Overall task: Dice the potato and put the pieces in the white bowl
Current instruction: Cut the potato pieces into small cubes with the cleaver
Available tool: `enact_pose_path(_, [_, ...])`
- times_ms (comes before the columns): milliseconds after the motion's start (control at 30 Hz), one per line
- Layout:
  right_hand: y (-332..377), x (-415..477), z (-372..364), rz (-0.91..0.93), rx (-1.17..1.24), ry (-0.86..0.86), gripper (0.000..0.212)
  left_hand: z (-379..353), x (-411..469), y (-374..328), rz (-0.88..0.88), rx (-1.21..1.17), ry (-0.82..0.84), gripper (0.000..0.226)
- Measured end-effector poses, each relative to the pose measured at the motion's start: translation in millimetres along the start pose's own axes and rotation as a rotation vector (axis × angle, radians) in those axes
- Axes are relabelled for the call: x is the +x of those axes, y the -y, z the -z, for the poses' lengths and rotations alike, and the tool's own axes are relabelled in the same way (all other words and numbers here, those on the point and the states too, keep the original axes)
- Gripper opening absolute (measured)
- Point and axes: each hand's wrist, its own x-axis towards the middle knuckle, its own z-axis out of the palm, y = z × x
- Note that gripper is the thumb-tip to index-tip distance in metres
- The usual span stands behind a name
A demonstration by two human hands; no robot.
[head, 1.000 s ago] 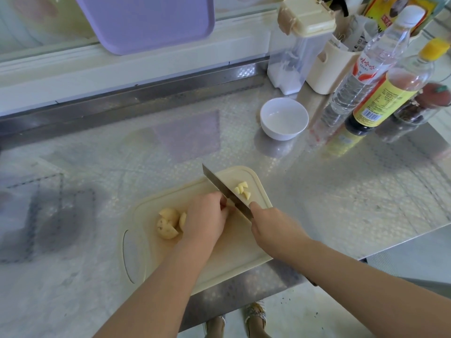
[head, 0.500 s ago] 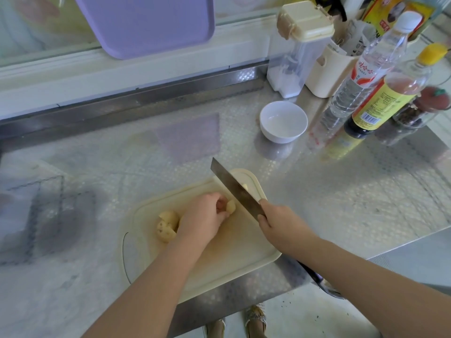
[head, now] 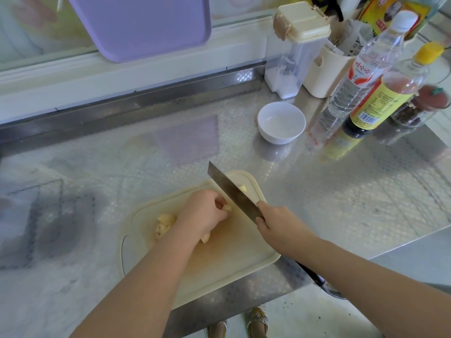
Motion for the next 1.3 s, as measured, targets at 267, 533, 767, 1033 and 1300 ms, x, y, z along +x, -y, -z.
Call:
enact_pose_path(267, [8,-4,-7,-0.015,0.016,-0.059,0.016,-3,-8,-1,0.075,-0.119,-0.164,0.018])
enact_pose_path(533, [21,-4,-15,-0.023,0.036,-0.07,0.021,-1,-8,-2,0.121,-0.177,-0.132,0.02])
enact_pose_path(767, [27,0,-20,-0.05,0.067,-0.062,0.016,0,-11,-6,0.121,-0.18,-0.134,0.018])
enact_pose_path(1033, [31,7,-29,-0.085,0.062,-0.029,0.019,-2,-11,-4,0.093,-0.167,-0.156,0.011])
enact_pose_path(1300, [20,9,-18,-0.055,0.082,-0.074,0.02,-3,-8,3,0.047,-0.179,-0.122,0.005])
